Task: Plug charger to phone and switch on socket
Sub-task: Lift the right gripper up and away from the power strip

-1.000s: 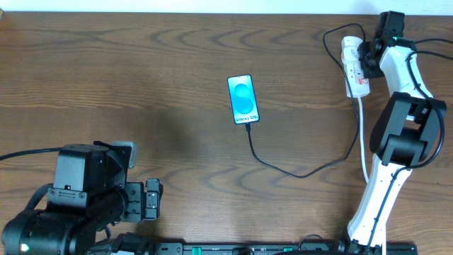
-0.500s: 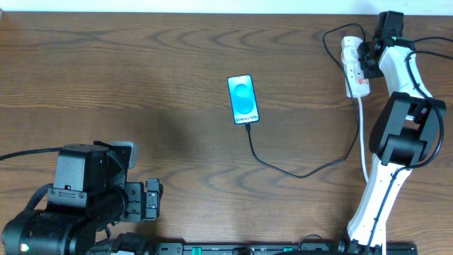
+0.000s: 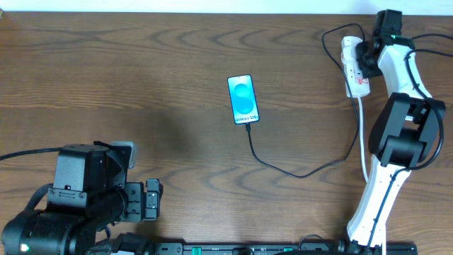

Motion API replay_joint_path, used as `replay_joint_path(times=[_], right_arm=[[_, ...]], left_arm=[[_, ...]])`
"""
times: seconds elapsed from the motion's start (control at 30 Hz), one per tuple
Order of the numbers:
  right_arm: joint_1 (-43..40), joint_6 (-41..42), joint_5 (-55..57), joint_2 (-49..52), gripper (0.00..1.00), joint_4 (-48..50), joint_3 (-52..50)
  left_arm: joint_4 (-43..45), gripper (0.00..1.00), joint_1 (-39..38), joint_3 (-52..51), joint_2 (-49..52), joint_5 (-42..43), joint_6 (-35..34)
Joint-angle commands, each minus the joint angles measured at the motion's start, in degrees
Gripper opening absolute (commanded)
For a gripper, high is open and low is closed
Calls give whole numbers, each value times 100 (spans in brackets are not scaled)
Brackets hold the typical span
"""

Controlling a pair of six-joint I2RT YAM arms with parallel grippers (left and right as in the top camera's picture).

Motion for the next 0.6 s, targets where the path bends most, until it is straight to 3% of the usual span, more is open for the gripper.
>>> replay_joint_path(times=[0.0, 0.23, 0.57], right_arm=[[782, -299, -1016, -417, 1, -76, -63], [848, -330, 98, -1462, 1, -651, -63], [702, -330, 813, -1591, 2, -1222, -66]], left_arm=[[-13, 98, -17, 9, -4, -33, 55], [-13, 98, -17, 9, -4, -33, 55], [-13, 98, -17, 9, -4, -33, 55]])
